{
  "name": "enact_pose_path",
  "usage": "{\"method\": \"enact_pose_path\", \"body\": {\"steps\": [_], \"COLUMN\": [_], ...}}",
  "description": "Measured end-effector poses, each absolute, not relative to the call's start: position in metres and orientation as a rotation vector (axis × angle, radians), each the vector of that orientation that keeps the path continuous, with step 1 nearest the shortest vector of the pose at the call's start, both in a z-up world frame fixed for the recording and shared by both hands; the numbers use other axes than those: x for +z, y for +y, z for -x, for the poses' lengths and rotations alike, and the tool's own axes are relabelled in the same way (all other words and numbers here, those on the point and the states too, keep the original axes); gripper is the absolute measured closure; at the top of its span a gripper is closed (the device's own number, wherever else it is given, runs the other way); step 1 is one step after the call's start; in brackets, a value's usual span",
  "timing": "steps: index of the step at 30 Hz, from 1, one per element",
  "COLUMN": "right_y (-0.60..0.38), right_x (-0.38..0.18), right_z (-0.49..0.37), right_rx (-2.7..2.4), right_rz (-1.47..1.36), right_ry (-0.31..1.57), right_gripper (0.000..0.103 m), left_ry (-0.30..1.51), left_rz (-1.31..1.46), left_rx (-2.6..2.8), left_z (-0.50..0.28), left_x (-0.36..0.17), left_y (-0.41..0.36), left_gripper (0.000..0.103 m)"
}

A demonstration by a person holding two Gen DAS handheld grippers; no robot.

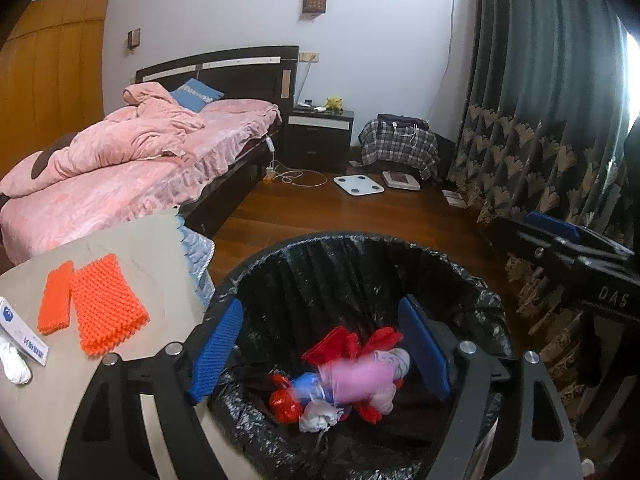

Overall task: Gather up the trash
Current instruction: 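Carry the pink mask and grey sock over the black bin and open both tools, then move both tools back from the bin to the items on the table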

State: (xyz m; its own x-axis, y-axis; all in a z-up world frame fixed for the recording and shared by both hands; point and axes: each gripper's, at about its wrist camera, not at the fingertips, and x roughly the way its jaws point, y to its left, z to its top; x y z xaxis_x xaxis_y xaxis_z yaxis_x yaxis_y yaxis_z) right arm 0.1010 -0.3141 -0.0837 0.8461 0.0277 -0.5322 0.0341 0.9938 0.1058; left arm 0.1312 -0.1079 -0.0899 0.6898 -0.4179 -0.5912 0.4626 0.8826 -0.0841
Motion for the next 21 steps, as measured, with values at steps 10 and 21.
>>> {"method": "enact_pose_path", "body": {"steps": [10, 21], "right_y": [-0.305, -0.268], "right_x": [-0.078, -0.077], "right_z": [-0.1, -0.114], "right_rx": [0.015, 0.089], "right_rz": [-0.109, -0.101], "right_ry": [0.553, 0.575], "right_gripper": [0.012, 0.007], "left_ry": [0.61, 0.581], "left_rz": [-0.062, -0.039], "left_rx": [-0.438, -0.276], "left_z": [-0.124, -0.122], "left_x": [-0.08, -0.073], "left_y": [-0.086, -0.027], "left_gripper": [0.017, 0.006]}}
